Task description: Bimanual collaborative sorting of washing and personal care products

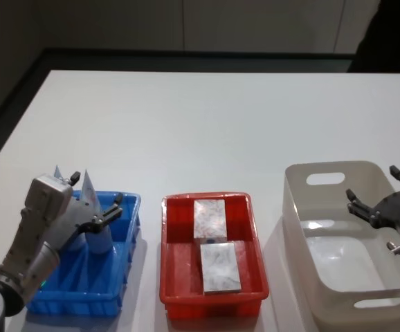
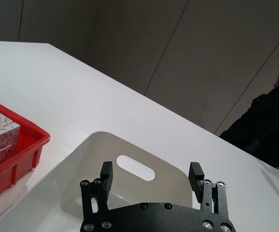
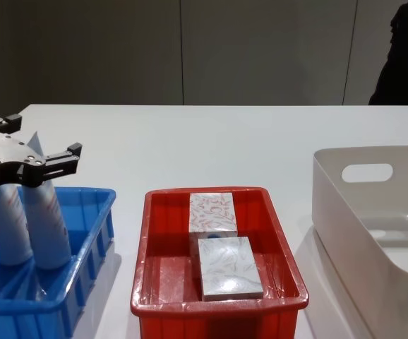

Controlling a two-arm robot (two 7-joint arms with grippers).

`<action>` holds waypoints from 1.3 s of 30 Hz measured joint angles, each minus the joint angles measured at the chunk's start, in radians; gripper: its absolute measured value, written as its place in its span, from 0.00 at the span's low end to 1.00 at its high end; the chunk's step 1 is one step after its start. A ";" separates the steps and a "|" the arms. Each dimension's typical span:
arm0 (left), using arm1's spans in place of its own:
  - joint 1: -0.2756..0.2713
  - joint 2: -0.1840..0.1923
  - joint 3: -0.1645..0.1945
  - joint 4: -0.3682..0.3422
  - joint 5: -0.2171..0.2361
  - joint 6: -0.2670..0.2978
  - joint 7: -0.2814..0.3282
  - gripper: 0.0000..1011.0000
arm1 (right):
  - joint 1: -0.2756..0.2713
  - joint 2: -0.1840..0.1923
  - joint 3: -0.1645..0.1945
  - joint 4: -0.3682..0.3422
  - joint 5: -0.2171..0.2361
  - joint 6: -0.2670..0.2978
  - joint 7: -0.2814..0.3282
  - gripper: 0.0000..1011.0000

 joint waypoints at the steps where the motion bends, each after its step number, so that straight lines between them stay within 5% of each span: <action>1: 0.004 -0.001 -0.005 -0.002 0.000 -0.001 -0.005 0.99 | 0.000 0.000 0.000 0.000 0.000 0.000 0.000 0.99; 39: 0.039 -0.066 -0.109 0.027 -0.010 0.039 -0.067 0.99 | 0.000 0.000 0.000 0.000 0.000 0.000 0.000 0.99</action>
